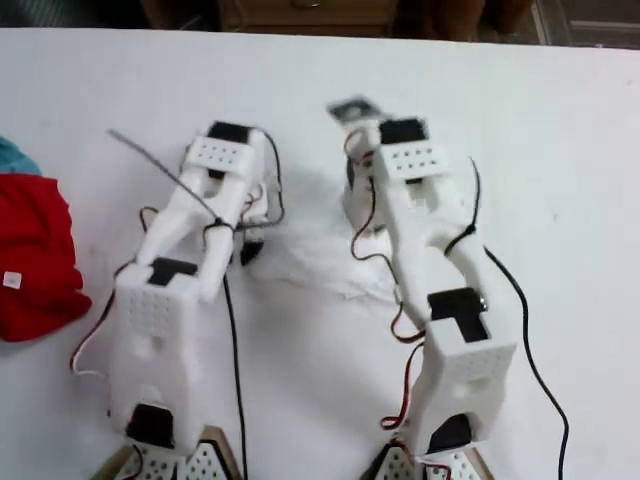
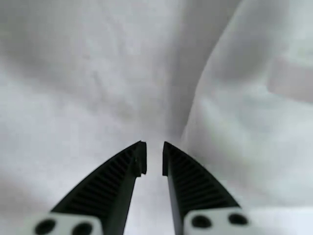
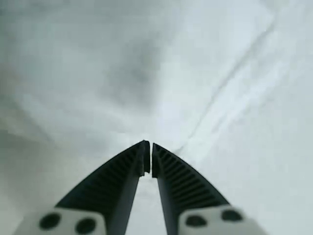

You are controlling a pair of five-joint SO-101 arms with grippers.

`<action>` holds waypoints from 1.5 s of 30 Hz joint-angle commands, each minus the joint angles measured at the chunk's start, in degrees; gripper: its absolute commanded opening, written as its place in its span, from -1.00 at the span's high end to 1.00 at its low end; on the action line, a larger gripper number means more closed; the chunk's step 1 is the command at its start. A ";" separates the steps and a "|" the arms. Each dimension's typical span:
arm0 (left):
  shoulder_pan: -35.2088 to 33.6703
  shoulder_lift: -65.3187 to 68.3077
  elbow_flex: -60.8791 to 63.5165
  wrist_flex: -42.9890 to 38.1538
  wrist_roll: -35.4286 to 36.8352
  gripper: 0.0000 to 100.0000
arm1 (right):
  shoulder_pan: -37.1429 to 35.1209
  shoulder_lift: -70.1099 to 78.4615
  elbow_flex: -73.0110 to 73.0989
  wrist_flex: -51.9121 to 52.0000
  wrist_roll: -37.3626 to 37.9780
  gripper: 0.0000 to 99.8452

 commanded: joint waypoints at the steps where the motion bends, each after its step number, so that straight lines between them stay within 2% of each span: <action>1: -0.88 -8.79 -0.57 -2.37 -0.70 0.84 | 2.77 -2.24 -10.46 -3.38 -0.18 0.96; 5: -0.62 -10.02 -0.48 -12.92 -0.35 0.84 | 5.23 5.41 -15.12 -9.71 -0.18 0.96; 9: -0.35 -6.51 -0.57 -22.77 -0.35 0.84 | 6.64 14.99 -19.96 -11.47 -0.35 0.96; 22: -1.05 12.66 -18.24 -23.38 -0.62 0.84 | 7.43 35.56 -39.74 -10.33 -0.44 0.96; 27: -2.37 16.62 -24.92 -19.25 -0.62 0.84 | 8.22 39.16 -42.73 -10.33 -0.26 0.96; 33: -3.87 18.29 -33.63 -10.20 -0.70 0.84 | 10.07 39.25 -46.51 -8.84 -0.26 0.96; 41: -5.45 18.11 -42.07 3.69 -0.70 0.84 | 10.33 39.34 -60.75 4.00 -0.18 0.96; 45: -8.62 16.09 -37.76 4.04 -1.85 0.84 | 7.25 39.34 -68.92 11.91 -0.18 0.96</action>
